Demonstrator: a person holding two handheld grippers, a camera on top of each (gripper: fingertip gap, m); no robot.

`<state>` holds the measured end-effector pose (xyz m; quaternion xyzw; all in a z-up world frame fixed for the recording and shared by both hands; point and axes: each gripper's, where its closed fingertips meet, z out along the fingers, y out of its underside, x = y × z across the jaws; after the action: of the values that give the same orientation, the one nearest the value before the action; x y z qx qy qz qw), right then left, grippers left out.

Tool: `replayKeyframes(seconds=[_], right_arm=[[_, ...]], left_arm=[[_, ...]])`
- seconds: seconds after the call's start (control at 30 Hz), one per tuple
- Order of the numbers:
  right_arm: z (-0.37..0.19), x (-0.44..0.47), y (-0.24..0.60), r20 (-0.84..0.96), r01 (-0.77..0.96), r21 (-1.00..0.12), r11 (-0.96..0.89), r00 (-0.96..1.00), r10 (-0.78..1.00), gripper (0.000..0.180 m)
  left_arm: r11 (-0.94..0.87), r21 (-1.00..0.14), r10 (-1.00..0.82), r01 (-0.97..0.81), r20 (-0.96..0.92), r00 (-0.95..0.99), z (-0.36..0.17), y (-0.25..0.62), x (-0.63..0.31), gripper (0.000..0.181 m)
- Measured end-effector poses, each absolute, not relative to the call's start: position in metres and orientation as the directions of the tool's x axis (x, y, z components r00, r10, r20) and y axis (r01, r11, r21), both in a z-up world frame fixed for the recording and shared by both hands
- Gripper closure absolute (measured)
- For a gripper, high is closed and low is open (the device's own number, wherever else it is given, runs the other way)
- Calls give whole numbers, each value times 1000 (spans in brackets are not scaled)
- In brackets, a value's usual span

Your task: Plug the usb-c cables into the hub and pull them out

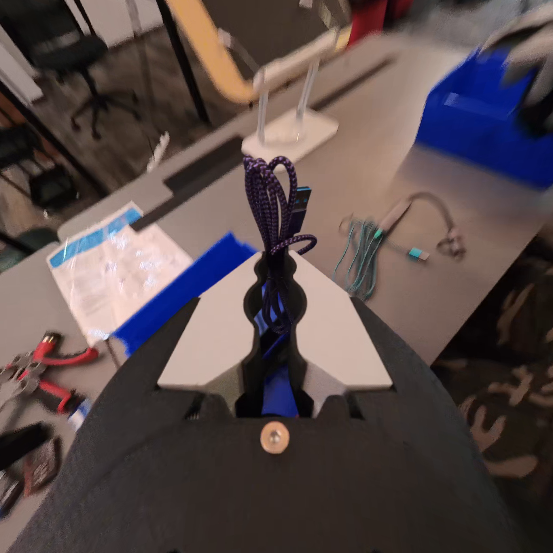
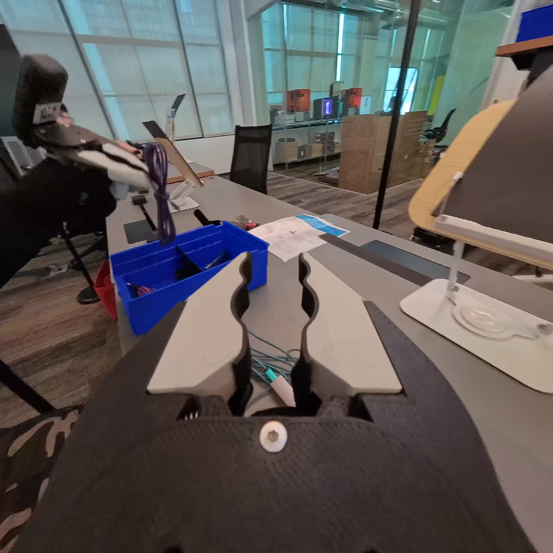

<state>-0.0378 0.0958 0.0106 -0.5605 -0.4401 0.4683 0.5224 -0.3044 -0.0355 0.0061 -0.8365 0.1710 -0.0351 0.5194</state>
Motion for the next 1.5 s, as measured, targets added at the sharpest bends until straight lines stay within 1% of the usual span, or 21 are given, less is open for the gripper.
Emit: replayKeyframes(seconds=[0.07, 0.13, 0.17, 0.23, 0.27, 0.4, 0.5, 0.53, 0.57, 0.63, 0.77, 0.87, 0.93, 1.03, 1.13, 1.2, 1.23, 1.27, 1.37, 1.43, 1.5], right_arm=[[11, -52, 78, -39, 16, -999, -42, 126, 991, 143], [11, -69, 55, 4, 42, -999, 1, 73, 997, 132], [12, -78, 38, 23, 40, -999, 22, 22, 1000, 132], [13, -95, 10, 38, 43, -998, 40, -52, 998, 129], [13, -103, -1, 40, 44, -998, 43, -70, 997, 122], [4, -125, -28, 51, 70, -996, 58, -91, 995, 106], [-5, -130, -29, 56, 101, -993, 62, -65, 996, 117], [-7, -129, -30, 49, 104, -993, 56, -73, 996, 136], [-6, -127, -31, 40, 87, -995, 48, -88, 995, 160], [-7, -123, -30, -21, 74, -997, -11, -125, 992, 172], [-3, -111, -35, -207, 62, -978, -198, -307, 929, 179], [4, -98, -45, -350, 85, -931, -355, -486, 801, 179], [3, -88, -57, -428, 160, -892, -423, -601, 675, 179], [-12, -78, -79, -493, 298, -861, -412, -687, 534, 179], [-19, -75, -97, -520, 365, -846, -389, -725, 450, 179], [-22, -74, -107, -525, 393, -844, -364, -744, 414, 178], [-22, -76, -109, -525, 394, -844, -363, -742, 417, 178], [-22, -80, -106, -520, 377, -848, -373, -730, 444, 175], [-21, -96, -79, -485, 289, -871, -397, -631, 605, 166], [-22, -104, -53, -393, 210, -919, -332, -498, 773, 151], [-16, -104, -33, -241, 138, -969, -204, -365, 899, 150]], left_arm=[[-291, -939, -363, -183, -68, 929, 38, -36, -281, 173], [-219, -967, -429, -132, -26, 903, 58, -36, -250, 173], [-188, -976, -459, -106, -8, 888, 64, -35, -234, 173], [-155, -986, -511, -58, 30, 859, 70, -31, -203, 173], [-155, -987, -536, -33, 56, 843, 69, -29, -187, 173], [-170, -982, -610, 77, 166, 775, 60, -19, -132, 174], [-208, -971, -660, 117, 228, 715, 50, -18, -102, 174], [-225, -967, -672, 122, 245, 699, 47, -18, -95, 173], [-238, -964, -678, 121, 254, 689, 44, -18, -90, 173], [-246, -959, -683, 138, 272, 678, 42, -17, -86, 172], [-254, -956, -729, 149, 291, 620, 42, -22, -85, 169], [-265, -957, -780, 116, 284, 557, 39, -28, -84, 139], [-277, -953, -807, 127, 302, 507, 37, -31, -81, 122], [-266, -955, -856, 132, 297, 423, 37, -40, -68, 117], [-284, -955, -895, 89, 298, 332, 31, -52, -52, 123], [-281, -957, -898, 69, 288, 333, 25, -53, -49, 154], [-276, -958, -898, 79, 287, 335, 26, -53, -49, 158], [-279, -955, -888, 99, 296, 353, 27, -50, -52, 166], [-265, -951, -837, 158, 308, 453, 33, -34, -70, 169], [-265, -938, -788, 221, 343, 511, 38, -24, -84, 169], [-248, -935, -741, 255, 353, 571, 41, -16, -96, 169]])
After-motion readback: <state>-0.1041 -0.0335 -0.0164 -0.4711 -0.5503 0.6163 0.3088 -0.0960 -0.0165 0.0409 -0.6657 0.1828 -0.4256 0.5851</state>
